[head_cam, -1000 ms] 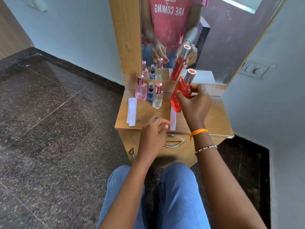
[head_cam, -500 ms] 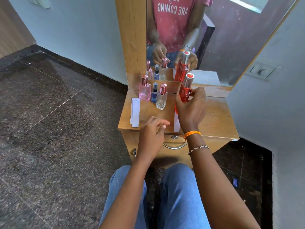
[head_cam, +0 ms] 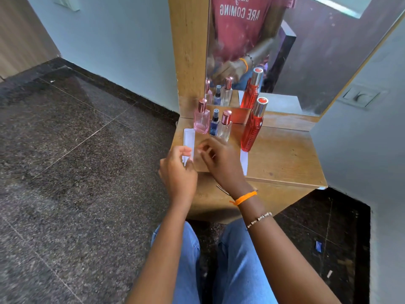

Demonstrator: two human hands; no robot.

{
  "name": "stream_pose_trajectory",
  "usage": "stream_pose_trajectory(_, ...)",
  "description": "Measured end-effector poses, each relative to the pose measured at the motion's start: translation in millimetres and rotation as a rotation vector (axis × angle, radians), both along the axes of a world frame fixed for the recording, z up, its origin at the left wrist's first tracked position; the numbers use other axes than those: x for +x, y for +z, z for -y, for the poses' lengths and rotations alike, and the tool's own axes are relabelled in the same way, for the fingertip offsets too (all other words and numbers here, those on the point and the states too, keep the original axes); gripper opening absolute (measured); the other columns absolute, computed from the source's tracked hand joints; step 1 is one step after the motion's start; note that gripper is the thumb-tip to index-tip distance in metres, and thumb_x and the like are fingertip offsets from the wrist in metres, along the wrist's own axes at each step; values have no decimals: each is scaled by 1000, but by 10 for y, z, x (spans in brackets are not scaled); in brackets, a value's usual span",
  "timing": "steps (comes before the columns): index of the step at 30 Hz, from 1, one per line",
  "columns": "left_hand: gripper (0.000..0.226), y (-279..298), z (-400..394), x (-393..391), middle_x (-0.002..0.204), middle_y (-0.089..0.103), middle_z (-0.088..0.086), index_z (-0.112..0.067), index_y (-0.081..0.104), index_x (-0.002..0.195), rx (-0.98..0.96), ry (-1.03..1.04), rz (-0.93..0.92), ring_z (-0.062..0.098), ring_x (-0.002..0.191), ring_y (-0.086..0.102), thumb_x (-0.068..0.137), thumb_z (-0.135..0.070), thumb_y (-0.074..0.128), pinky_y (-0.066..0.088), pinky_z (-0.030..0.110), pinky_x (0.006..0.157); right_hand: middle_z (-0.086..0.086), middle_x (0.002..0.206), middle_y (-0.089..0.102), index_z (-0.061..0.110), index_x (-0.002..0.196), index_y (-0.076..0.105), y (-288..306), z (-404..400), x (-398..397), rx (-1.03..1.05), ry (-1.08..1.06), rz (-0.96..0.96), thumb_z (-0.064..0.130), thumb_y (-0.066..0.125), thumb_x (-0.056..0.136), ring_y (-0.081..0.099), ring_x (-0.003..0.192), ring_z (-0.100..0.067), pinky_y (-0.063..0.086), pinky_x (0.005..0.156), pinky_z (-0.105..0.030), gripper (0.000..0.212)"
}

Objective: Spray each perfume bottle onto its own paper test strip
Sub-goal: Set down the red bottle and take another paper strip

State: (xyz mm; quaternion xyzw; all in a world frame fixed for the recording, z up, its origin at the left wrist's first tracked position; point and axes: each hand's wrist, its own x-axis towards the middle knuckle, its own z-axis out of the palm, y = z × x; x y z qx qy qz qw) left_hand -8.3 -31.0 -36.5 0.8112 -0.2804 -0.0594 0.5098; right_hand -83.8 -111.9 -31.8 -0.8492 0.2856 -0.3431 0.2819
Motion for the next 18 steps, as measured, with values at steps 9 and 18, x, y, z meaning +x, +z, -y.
stream_pose_trajectory(9, 42, -30, 20, 213, 108, 65, -11, -27, 53, 118, 160, -10, 5, 18, 113, 40, 80, -17, 69, 15, 28, 85, -20, 135, 51, 10, 143, 35, -132, 192, 396, -93, 90, -404, 15, 60, 89, 51, 119, -38, 46, 93, -43, 60)
stream_pose_trajectory(18, 45, -77, 10, 233, 112, 65, -15, -32, 51, 121, 183, -30, 0, 15, 116, 37, 81, -21, 67, 17, 32, 87, -12, 119, 65, 15, 128, 50, -166, 164, 403, -62, 56, -295, 10, 60, 85, 61, 104, -31, 51, 81, -39, 44)
